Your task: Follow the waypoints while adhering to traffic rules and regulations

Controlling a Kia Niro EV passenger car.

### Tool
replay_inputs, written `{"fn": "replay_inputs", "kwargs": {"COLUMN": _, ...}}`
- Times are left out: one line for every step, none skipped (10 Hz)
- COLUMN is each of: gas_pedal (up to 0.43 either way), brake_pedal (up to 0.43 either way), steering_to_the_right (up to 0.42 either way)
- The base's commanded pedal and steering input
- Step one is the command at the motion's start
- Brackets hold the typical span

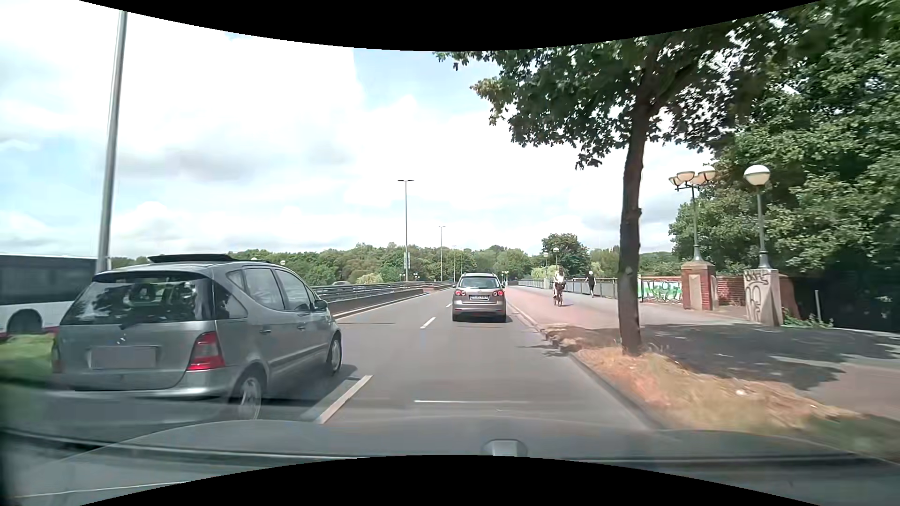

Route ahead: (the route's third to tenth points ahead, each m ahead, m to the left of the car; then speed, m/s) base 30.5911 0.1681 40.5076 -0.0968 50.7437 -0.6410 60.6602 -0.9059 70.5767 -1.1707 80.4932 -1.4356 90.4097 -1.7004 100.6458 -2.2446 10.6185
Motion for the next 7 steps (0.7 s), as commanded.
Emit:
{"fn": "replay_inputs", "kwargs": {"gas_pedal": 0.248, "brake_pedal": 0.018, "steering_to_the_right": 0.010}}
{"fn": "replay_inputs", "kwargs": {"gas_pedal": 0.248, "brake_pedal": 0.018, "steering_to_the_right": 0.008}}
{"fn": "replay_inputs", "kwargs": {"gas_pedal": 0.248, "brake_pedal": 0.018, "steering_to_the_right": 0.007}}
{"fn": "replay_inputs", "kwargs": {"gas_pedal": 0.248, "brake_pedal": 0.018, "steering_to_the_right": 0.006}}
{"fn": "replay_inputs", "kwargs": {"gas_pedal": 0.248, "brake_pedal": 0.018, "steering_to_the_right": 0.006}}
{"fn": "replay_inputs", "kwargs": {"gas_pedal": 0.248, "brake_pedal": 0.018, "steering_to_the_right": 0.005}}
{"fn": "replay_inputs", "kwargs": {"gas_pedal": 0.248, "brake_pedal": 0.018, "steering_to_the_right": 0.004}}
